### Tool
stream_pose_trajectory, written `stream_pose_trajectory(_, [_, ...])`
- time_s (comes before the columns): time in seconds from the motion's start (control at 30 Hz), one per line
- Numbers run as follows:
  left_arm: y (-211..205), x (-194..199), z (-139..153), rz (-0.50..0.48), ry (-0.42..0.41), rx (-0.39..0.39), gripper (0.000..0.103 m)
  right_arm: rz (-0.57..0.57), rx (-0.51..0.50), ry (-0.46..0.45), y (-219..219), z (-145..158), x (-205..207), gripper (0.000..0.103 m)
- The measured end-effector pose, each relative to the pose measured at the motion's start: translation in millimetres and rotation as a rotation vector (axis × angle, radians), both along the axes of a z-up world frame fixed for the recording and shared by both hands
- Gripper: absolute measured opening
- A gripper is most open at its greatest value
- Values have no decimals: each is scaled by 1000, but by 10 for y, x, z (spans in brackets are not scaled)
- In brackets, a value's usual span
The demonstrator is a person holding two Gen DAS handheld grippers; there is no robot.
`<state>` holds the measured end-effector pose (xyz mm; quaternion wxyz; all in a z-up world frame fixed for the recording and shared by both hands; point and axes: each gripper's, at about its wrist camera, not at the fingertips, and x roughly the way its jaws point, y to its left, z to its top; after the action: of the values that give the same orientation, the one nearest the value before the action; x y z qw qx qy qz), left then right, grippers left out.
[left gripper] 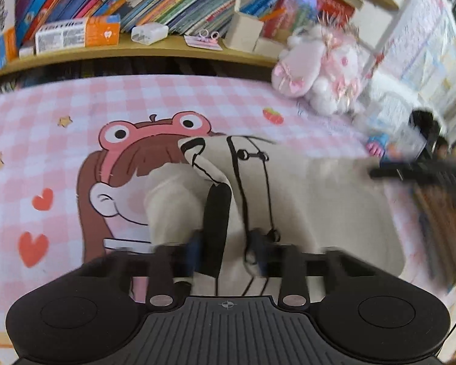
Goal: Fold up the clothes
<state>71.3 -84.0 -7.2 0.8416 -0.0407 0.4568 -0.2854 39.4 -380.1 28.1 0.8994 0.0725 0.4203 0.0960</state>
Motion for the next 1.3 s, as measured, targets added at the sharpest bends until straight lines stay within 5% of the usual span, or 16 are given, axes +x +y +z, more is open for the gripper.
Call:
stream_pose_trajectory(0.13, [339, -237, 311, 93, -62, -192, 3, -43, 91, 21, 1, -24, -374, 58])
stream_pose_trajectory(0.2, [554, -310, 324, 160, -33, -248, 3, -70, 91, 38, 50, -76, -490, 48])
stream_pose_trajectory(0.3, [747, -229, -1, 244, 87, -221, 4, -113, 123, 85, 80, -259, -531, 29])
stream_pose_trajectory(0.43, [779, -104, -216, 300, 128, -269, 11, -165, 204, 121, 113, -449, -567, 22])
stream_pose_trajectory(0.53, [718, -45, -152, 278, 89, -244, 36, -163, 178, 111, 163, -387, -582, 22])
stream_pose_trajectory(0.6, [680, 3, -115, 267, 66, -228, 42, -171, 150, 81, 156, -315, -556, 27])
stream_pose_trajectory(0.67, [670, 127, -121, 283, 75, -221, 42, -189, 124, 48, 142, -244, -500, 50])
stream_pose_trajectory(0.83, [634, 264, -73, 274, 48, -252, 30, -199, 101, -2, 141, -174, -179, 61])
stream_pose_trajectory(0.87, [611, 267, -46, 254, 31, -264, 6, -195, 101, 1, 146, -182, -109, 52])
stream_pose_trajectory(0.9, [594, 268, -27, 246, 18, -258, 3, -192, 105, 6, 147, -189, -44, 14])
stream_pose_trajectory(0.93, [585, 274, -18, 242, 9, -250, 3, -204, 144, 21, 108, -201, -25, 2])
stream_pose_trajectory(1.07, [659, 403, -189, 293, 66, -245, 4, -324, 285, 13, -71, -265, -104, 2])
stream_pose_trajectory(1.3, [825, 356, -228, 332, 99, -304, 15, -382, 258, 110, -66, -580, -40, 9])
